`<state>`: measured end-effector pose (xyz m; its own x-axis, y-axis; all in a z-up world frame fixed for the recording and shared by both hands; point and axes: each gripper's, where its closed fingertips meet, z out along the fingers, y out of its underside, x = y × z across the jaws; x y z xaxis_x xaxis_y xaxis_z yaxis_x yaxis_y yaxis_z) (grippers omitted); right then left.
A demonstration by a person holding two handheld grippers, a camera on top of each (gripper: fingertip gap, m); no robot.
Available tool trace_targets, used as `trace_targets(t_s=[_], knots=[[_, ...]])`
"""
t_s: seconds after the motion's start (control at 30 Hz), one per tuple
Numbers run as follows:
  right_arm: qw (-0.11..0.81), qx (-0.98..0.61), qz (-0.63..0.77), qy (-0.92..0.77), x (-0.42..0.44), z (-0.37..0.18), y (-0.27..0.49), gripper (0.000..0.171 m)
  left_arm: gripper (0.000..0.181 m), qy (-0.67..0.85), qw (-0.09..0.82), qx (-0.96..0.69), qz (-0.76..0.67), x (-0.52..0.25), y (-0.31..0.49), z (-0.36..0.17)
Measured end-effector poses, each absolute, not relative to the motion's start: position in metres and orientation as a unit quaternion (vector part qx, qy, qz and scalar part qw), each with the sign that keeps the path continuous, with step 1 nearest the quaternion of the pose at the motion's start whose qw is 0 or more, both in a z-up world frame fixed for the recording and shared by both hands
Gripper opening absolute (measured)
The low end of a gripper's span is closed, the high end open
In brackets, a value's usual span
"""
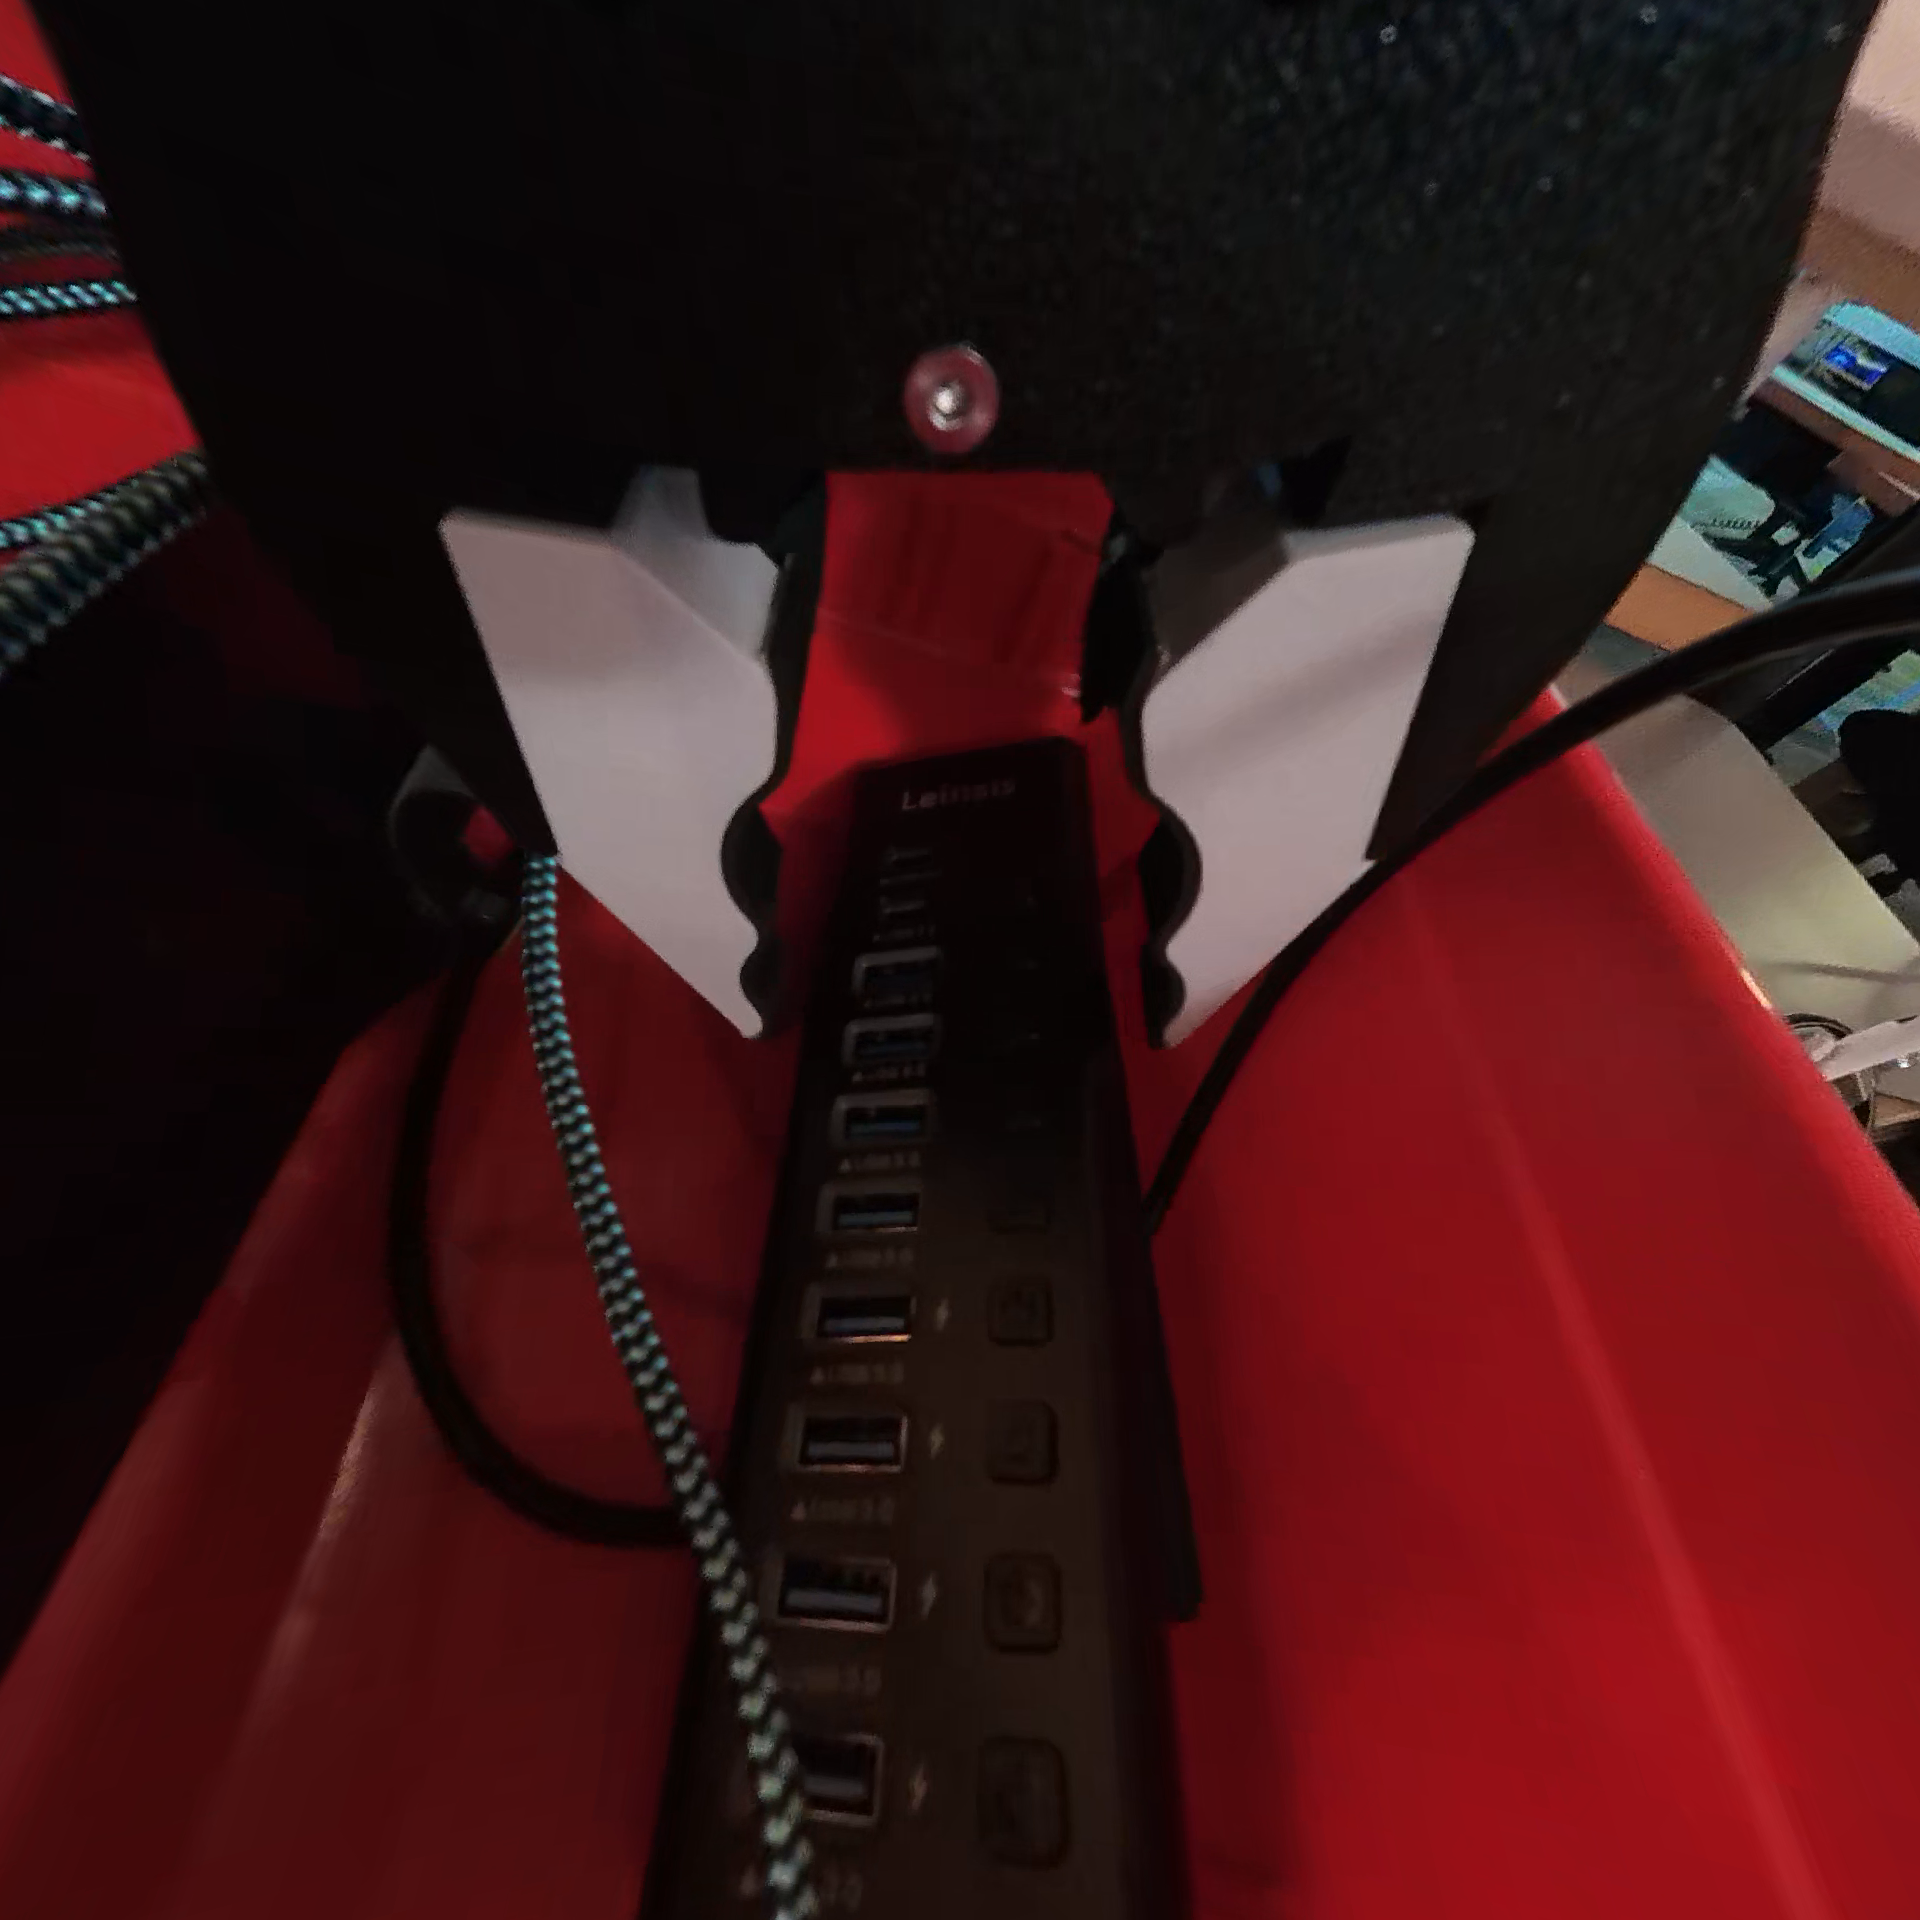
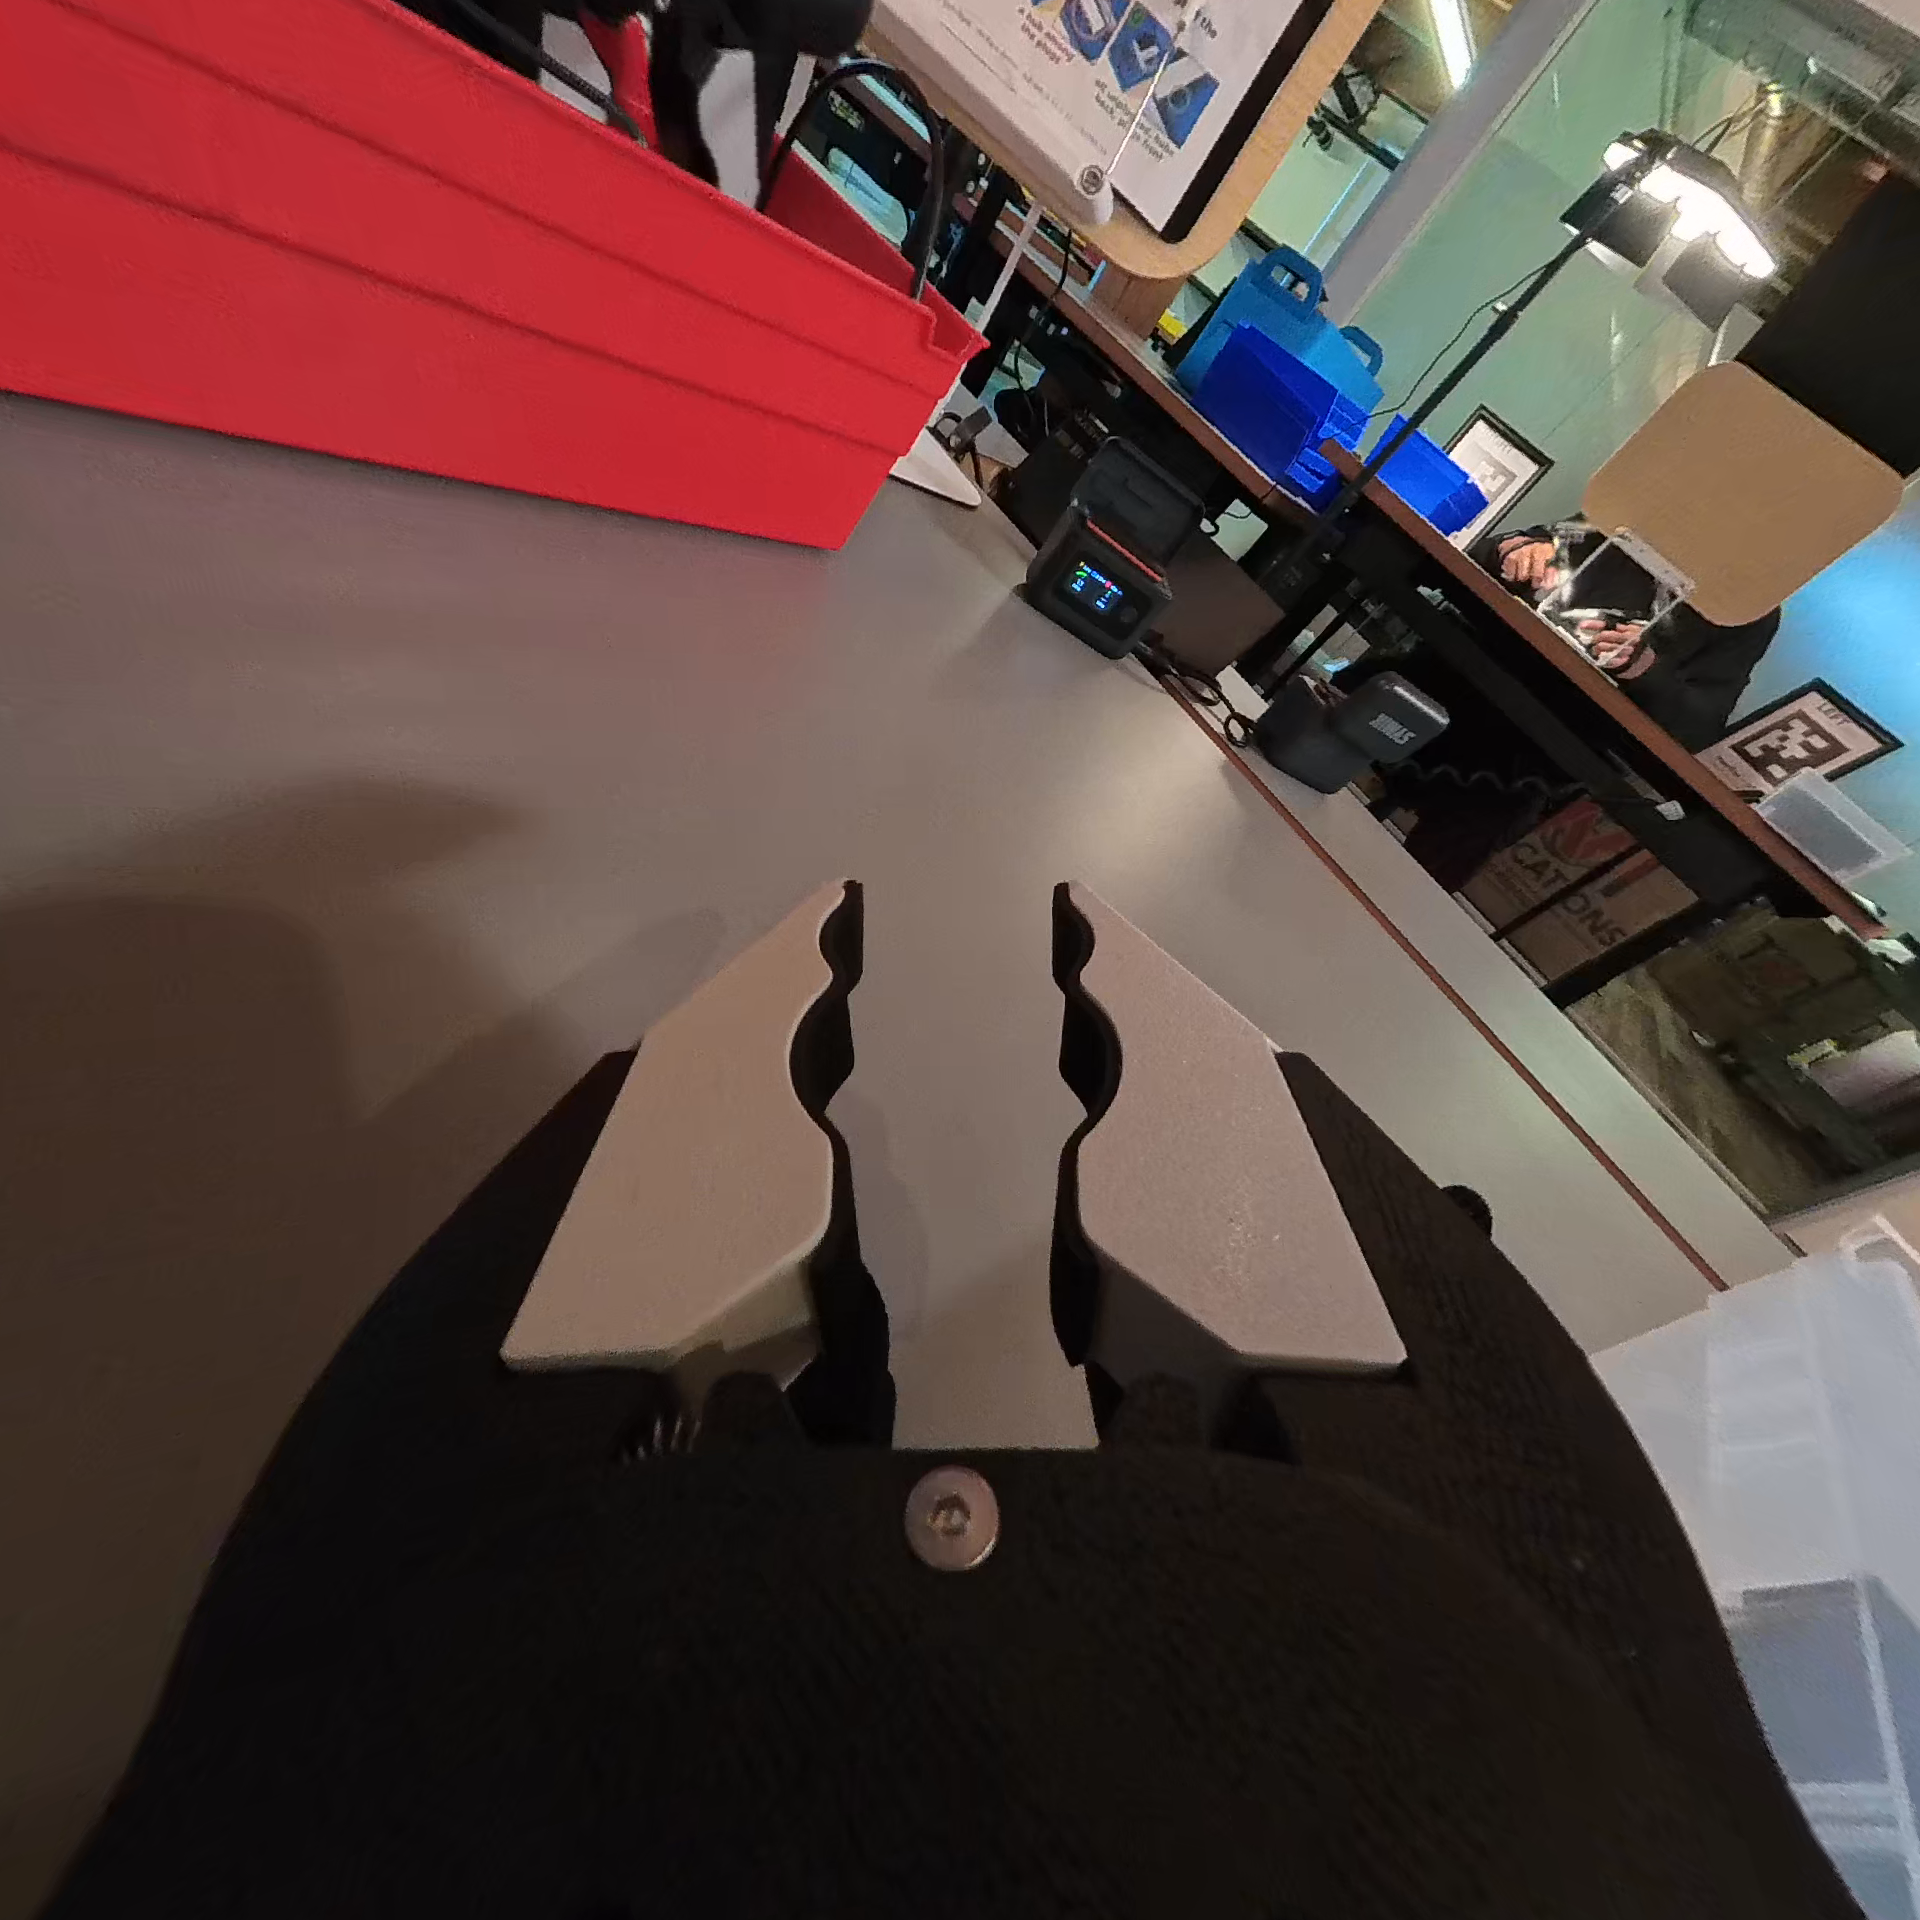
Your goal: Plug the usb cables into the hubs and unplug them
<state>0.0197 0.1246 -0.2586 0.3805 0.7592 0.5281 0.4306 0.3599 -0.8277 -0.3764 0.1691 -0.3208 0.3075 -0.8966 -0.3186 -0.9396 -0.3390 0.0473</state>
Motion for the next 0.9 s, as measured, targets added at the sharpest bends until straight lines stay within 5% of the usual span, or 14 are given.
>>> trace_targets(t_s=[0.4,0.63,0.9], knots=[[0.621,-0.545,0.128,-0.548,0.020,-0.260,0.127,0.035,0.057,0.526,0.110,-0.811,0.230,-0.379,0.174,-0.313],[0.621,-0.541,0.132,-0.552,0.015,-0.260,0.126,0.035,0.056,0.513,0.234,-0.733,0.380,-0.373,0.175,-0.247],[0.622,-0.539,0.132,-0.552,0.009,-0.261,0.128,0.035,0.055,0.546,0.272,-0.621,0.493,-0.341,0.165,-0.204]])
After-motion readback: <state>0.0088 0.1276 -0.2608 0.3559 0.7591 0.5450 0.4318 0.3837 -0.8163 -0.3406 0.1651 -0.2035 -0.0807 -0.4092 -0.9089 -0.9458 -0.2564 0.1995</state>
